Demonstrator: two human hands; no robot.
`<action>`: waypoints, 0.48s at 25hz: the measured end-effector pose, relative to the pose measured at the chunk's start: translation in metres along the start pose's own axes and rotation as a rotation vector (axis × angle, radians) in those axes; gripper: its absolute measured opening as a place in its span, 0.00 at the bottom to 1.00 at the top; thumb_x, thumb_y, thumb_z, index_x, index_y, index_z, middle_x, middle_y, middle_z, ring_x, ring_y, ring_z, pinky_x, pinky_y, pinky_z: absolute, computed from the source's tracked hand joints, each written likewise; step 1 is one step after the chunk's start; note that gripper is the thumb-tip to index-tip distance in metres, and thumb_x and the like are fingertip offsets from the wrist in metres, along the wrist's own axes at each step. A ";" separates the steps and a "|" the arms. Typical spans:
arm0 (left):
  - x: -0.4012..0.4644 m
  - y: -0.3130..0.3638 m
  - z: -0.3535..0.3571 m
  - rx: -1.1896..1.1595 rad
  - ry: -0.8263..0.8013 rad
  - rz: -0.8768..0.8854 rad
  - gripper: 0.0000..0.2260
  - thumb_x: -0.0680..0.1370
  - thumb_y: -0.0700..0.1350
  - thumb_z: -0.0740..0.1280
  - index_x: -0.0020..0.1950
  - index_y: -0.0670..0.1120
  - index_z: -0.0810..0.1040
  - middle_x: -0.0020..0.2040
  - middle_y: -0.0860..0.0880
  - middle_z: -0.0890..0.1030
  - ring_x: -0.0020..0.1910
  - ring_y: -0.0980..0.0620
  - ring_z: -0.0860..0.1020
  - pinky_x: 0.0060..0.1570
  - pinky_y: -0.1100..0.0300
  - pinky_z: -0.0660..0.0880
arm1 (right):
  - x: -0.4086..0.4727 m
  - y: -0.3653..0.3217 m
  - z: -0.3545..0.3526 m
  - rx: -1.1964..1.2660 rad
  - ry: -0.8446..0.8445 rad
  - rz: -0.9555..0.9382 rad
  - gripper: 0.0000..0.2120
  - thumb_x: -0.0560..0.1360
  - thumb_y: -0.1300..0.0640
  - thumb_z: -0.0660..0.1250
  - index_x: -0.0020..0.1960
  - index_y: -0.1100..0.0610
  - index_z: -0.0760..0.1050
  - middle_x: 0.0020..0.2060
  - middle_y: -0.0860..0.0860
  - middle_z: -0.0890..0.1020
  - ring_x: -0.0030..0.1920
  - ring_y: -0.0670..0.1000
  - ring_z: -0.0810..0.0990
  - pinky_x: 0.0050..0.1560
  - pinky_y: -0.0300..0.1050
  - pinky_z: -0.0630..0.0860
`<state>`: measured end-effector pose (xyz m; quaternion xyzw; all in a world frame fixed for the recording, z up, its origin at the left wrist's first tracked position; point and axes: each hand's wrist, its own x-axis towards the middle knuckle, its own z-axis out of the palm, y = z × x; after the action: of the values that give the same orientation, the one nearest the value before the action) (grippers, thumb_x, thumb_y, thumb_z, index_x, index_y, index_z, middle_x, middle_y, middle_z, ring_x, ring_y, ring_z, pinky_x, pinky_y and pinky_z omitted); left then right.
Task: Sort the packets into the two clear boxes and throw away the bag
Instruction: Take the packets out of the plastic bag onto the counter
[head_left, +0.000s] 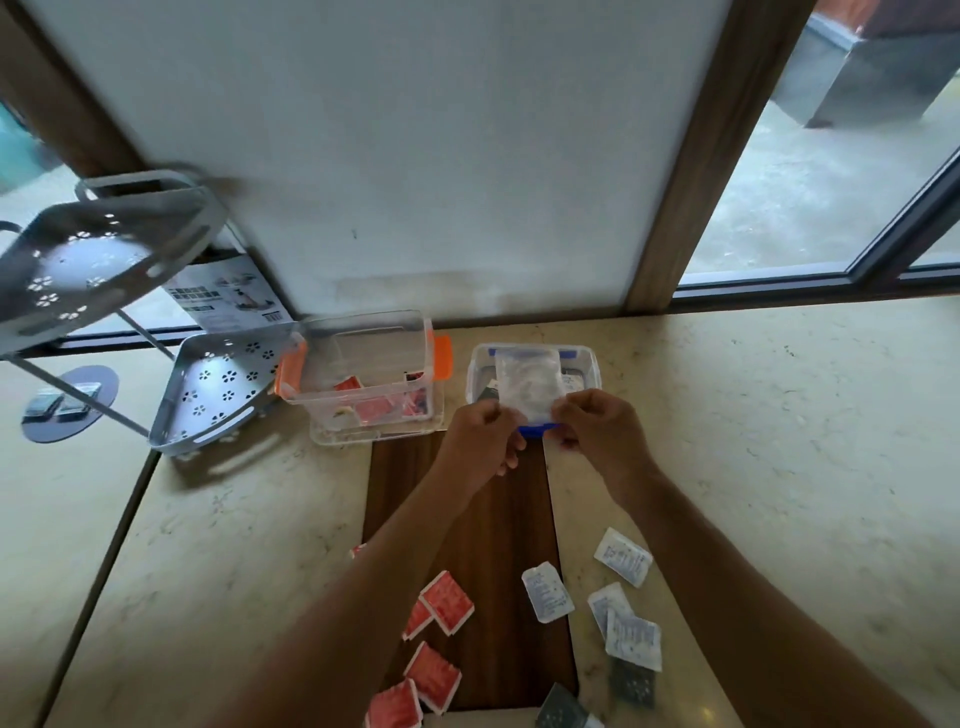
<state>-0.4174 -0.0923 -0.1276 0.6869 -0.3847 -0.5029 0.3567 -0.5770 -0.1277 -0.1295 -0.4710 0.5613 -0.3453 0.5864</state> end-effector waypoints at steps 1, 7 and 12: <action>-0.013 0.000 -0.003 -0.025 0.006 0.005 0.07 0.83 0.45 0.63 0.53 0.43 0.79 0.42 0.42 0.83 0.33 0.50 0.79 0.34 0.59 0.78 | -0.012 -0.001 0.001 -0.013 -0.007 -0.022 0.02 0.77 0.60 0.69 0.49 0.59 0.79 0.42 0.54 0.84 0.37 0.47 0.85 0.38 0.40 0.81; -0.081 -0.034 -0.009 -0.328 -0.112 -0.092 0.21 0.76 0.52 0.69 0.65 0.42 0.77 0.60 0.41 0.82 0.58 0.43 0.82 0.52 0.48 0.81 | -0.083 0.026 -0.004 -0.067 -0.116 -0.004 0.04 0.77 0.66 0.68 0.52 0.65 0.79 0.41 0.58 0.83 0.38 0.53 0.84 0.41 0.44 0.81; -0.134 -0.072 0.026 -0.208 -0.029 -0.074 0.05 0.81 0.41 0.68 0.52 0.41 0.82 0.45 0.45 0.85 0.40 0.53 0.85 0.39 0.59 0.82 | -0.156 0.082 -0.034 -0.137 -0.084 0.057 0.04 0.78 0.62 0.69 0.51 0.61 0.81 0.41 0.58 0.85 0.35 0.51 0.83 0.42 0.46 0.81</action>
<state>-0.4565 0.0563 -0.1416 0.6526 -0.3101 -0.5629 0.4014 -0.6412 0.0386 -0.1525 -0.5080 0.5715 -0.2692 0.5855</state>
